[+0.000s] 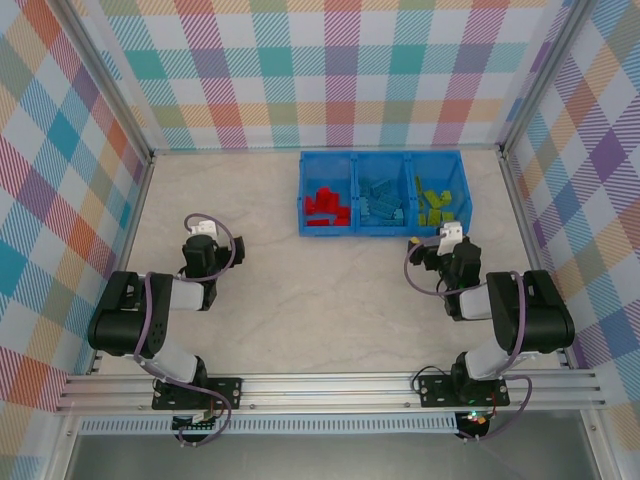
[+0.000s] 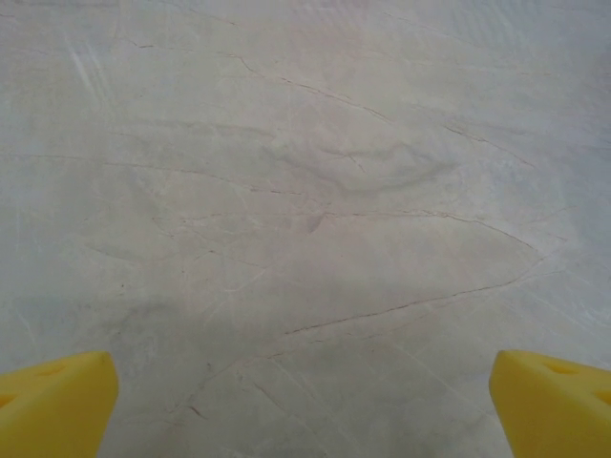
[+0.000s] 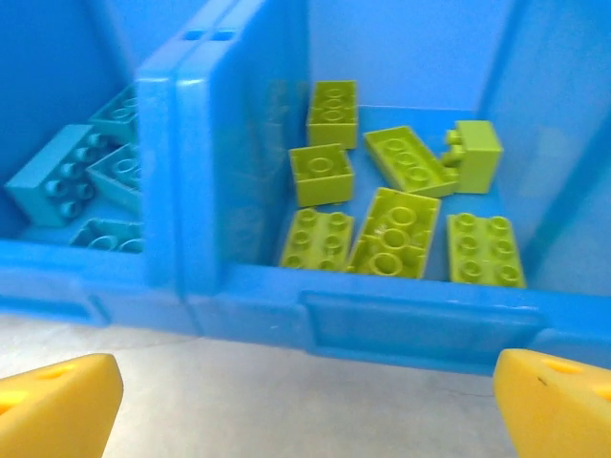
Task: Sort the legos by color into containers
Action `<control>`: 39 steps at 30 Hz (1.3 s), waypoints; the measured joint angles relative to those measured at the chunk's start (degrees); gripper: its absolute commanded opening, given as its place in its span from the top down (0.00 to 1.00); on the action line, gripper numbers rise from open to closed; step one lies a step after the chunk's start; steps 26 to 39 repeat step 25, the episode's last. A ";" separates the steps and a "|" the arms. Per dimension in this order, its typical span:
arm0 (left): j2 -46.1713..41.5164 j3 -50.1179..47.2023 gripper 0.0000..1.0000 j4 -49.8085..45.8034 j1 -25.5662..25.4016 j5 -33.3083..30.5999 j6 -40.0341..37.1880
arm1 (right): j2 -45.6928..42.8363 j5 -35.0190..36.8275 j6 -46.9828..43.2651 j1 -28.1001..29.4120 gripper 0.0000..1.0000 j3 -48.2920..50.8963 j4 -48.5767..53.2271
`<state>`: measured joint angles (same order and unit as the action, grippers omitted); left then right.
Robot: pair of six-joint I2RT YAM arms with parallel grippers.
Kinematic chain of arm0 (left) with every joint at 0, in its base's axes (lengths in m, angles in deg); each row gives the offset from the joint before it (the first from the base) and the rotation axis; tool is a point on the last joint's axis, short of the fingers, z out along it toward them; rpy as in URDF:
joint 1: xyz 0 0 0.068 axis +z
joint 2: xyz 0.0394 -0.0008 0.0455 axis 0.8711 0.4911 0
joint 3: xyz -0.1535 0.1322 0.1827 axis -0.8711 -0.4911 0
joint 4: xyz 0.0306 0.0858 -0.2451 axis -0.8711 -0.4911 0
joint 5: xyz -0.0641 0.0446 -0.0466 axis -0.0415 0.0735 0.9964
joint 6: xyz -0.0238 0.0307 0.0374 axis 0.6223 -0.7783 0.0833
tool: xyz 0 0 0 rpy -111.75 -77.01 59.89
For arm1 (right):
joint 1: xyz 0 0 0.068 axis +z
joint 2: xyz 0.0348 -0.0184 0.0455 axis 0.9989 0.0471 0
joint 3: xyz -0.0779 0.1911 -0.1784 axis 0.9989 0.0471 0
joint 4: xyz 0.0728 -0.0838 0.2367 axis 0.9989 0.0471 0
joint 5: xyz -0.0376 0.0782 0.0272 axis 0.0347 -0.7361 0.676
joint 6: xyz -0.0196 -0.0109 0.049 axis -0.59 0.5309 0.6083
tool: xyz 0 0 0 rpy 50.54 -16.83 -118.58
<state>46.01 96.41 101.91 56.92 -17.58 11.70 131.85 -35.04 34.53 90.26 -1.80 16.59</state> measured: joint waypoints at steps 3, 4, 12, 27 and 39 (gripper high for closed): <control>0.00 0.00 0.00 0.35 0.00 0.02 0.00 | 0.00 0.68 0.31 0.00 0.00 -1.75 1.79; 0.00 0.00 0.00 0.57 0.00 0.02 0.00 | 0.00 1.62 0.57 -0.02 0.00 -2.82 2.84; 0.00 0.00 0.00 1.16 0.00 0.00 -0.20 | 0.00 4.66 2.45 -1.18 0.00 -5.97 6.16; 0.00 0.00 0.00 1.16 0.00 0.00 -0.20 | 0.00 4.76 3.08 -1.18 0.00 -5.97 7.96; 0.00 0.00 0.00 1.16 0.00 0.00 -0.20 | 0.00 4.76 3.08 -1.18 0.00 -5.97 7.96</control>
